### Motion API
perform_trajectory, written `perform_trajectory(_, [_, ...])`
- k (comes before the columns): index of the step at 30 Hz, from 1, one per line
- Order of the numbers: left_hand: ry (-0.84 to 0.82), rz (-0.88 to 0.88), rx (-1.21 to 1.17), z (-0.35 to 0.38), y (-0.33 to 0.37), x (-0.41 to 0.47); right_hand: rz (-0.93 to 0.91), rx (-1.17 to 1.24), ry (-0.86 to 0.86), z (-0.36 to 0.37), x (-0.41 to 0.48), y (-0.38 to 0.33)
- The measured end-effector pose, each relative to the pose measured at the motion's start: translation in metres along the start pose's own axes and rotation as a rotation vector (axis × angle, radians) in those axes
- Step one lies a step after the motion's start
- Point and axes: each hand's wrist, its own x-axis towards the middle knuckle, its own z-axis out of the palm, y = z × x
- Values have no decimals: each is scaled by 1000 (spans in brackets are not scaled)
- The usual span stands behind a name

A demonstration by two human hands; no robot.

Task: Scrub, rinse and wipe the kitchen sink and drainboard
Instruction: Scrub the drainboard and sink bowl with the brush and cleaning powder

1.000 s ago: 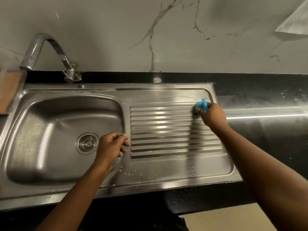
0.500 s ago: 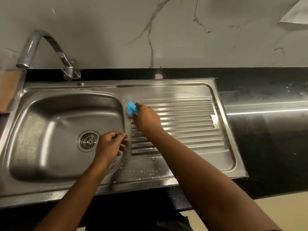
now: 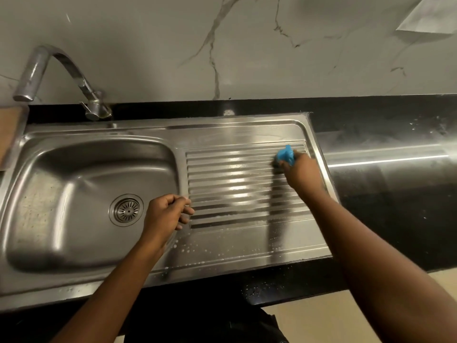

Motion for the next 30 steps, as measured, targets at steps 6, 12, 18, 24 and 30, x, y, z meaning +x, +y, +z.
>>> perform_trajectory(6, [28, -10, -9, 3, 1, -4, -268, 24, -165, 90, -69, -96])
perform_trajectory(12, [38, 8, 9, 8, 3, -6, -433, -144, -233, 122, -106, -124])
perform_trajectory(18, [-12, -5, -20, 14, -3, 1, -207, -50, -127, 50, -60, -39])
perform_trajectory(24, [-36, 14, -26, 17, -1, -4, -24, -20, 27, -15, -27, 38])
perform_trajectory(30, [-26, 21, -24, 11, -2, -12, -80, 65, -16, 26, -57, 0])
